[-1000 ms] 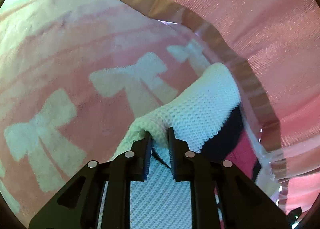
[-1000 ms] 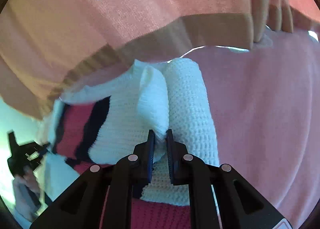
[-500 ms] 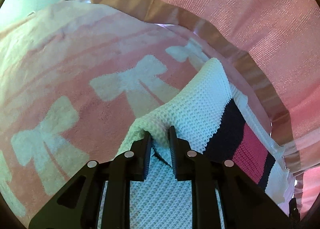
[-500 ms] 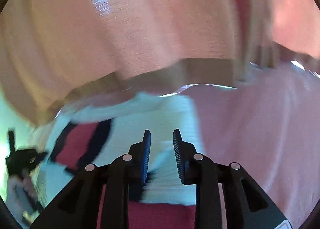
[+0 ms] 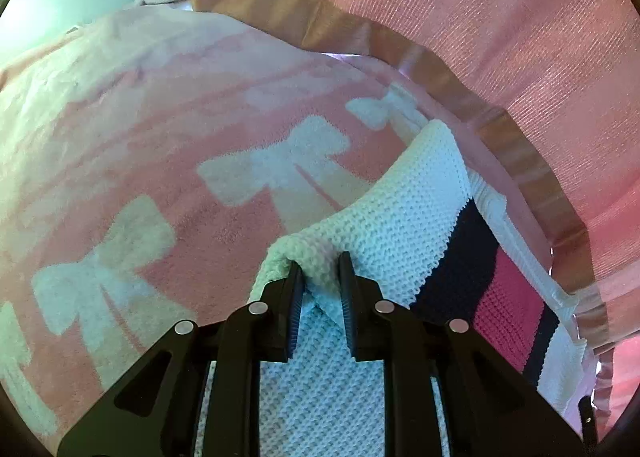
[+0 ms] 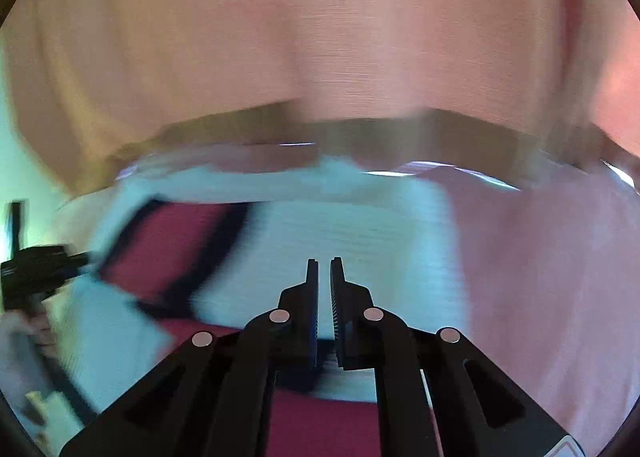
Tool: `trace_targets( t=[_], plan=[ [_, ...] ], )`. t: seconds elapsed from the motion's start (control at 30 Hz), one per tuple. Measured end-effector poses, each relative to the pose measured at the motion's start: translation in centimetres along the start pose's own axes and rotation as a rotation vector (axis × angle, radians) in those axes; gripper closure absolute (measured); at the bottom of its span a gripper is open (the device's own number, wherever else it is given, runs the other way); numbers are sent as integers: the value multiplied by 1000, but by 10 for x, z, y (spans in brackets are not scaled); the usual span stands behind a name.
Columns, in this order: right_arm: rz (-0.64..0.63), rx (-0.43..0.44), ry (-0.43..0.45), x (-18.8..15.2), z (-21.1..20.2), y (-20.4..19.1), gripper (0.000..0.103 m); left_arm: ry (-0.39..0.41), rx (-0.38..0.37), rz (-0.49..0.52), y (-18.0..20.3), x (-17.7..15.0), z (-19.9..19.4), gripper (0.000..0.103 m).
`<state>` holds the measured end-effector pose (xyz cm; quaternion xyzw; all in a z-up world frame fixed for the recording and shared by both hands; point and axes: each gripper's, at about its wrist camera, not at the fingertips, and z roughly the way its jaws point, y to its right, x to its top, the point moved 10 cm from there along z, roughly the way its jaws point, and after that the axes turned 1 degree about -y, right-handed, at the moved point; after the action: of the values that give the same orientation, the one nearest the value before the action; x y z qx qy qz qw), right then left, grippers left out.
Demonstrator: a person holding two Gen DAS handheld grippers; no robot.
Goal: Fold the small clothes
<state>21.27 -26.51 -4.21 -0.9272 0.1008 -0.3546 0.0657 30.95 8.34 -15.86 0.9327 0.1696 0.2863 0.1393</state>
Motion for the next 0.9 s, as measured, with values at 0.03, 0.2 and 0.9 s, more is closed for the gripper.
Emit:
trace_targets(
  t=[0.03,0.2,0.9],
  plan=[
    [-22,34,-12,0,8,-21,94,2,1,-1,0,0,0,85],
    [-130,139,-120,-4,89,-126,99,-11,-2,-5,-1,2,2,85],
    [219,-157,-90,-54,-24,143,52,129,34,145,13,-1,-53,34]
  ],
)
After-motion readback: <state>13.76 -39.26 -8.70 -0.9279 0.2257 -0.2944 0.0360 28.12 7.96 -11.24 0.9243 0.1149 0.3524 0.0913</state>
